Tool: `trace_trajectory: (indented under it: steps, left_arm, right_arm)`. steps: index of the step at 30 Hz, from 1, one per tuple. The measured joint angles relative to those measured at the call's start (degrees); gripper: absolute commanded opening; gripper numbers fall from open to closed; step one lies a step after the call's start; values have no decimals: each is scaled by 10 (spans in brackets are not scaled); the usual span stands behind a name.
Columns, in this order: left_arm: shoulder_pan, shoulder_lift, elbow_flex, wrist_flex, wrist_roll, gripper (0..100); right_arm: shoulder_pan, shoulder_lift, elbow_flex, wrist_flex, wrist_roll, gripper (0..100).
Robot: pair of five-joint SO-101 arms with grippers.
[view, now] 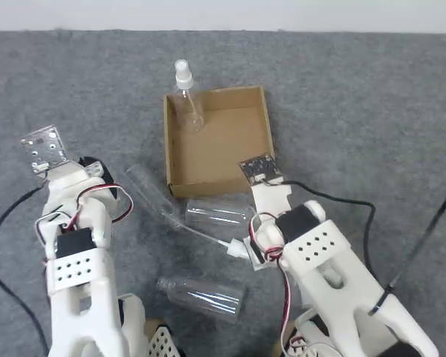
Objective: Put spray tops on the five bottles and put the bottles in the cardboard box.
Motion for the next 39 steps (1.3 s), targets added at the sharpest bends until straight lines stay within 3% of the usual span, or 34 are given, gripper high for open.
trace_trajectory:
  steps: [7, 15, 28, 35, 39]
  left_arm:
    - [0, 0, 0, 0, 0, 12]
    - [0, 0, 0, 0, 0, 12]
    - [0, 0, 0, 0, 0, 12]
    - [0, 0, 0, 0, 0, 12]
    - [0, 0, 0, 0, 0, 12]
  right_arm:
    - [0, 0, 80, -80, 0, 326]
    - [1, 0, 134, -166, 0, 179]
    - [3, 0, 134, -176, 0, 179]
    - [4, 0, 134, -176, 35, 39]
    - [4, 0, 134, -176, 62, 19]
